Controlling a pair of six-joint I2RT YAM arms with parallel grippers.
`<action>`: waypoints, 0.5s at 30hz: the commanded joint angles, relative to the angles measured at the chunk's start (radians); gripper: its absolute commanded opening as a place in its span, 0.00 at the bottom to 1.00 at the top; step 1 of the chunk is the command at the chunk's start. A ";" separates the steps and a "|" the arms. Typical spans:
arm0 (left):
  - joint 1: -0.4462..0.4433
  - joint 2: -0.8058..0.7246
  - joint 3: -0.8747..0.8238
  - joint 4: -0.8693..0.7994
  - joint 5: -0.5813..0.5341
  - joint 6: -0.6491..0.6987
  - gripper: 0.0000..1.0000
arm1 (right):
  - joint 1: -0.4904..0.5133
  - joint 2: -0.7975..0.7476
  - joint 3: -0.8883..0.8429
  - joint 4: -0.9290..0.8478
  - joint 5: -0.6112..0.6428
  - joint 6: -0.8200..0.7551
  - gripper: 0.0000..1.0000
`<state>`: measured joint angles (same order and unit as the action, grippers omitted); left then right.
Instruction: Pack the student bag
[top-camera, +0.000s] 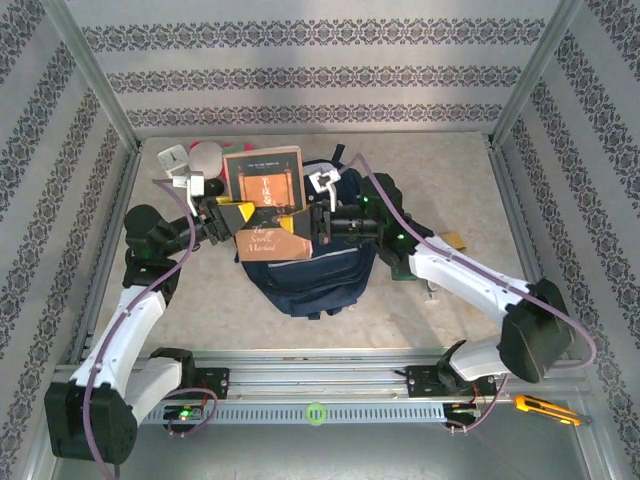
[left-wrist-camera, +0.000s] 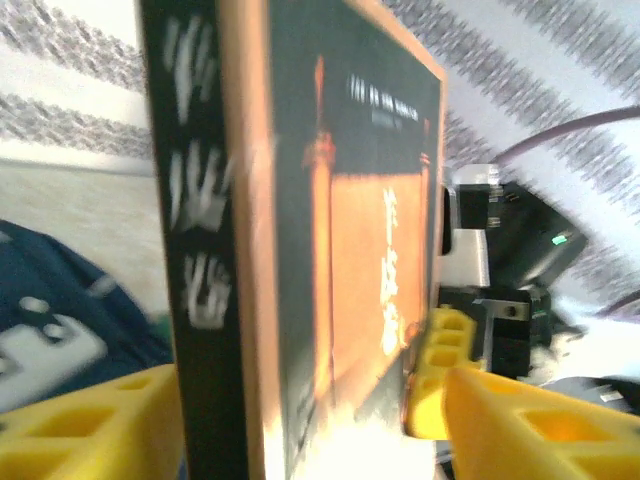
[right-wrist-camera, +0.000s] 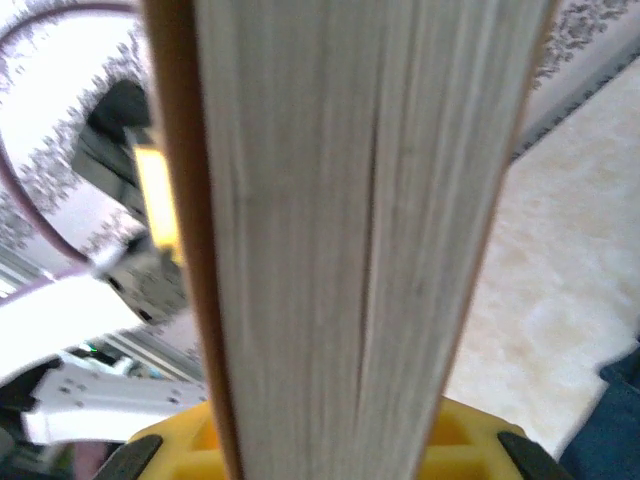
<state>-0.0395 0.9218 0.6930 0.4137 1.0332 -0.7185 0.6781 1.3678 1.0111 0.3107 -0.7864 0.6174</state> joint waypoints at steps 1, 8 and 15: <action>-0.011 -0.097 0.132 -0.506 -0.111 0.508 0.81 | -0.011 -0.118 -0.034 -0.141 0.121 -0.299 0.00; -0.077 -0.110 0.292 -0.986 -0.163 1.176 0.84 | 0.025 -0.174 -0.013 -0.603 0.238 -0.949 0.00; -0.198 0.007 0.392 -1.220 -0.280 1.415 0.87 | 0.080 -0.108 0.090 -0.832 0.317 -1.198 0.00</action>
<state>-0.1909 0.8913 1.0595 -0.6167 0.8124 0.4828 0.7437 1.2541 1.0229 -0.4450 -0.4976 -0.3939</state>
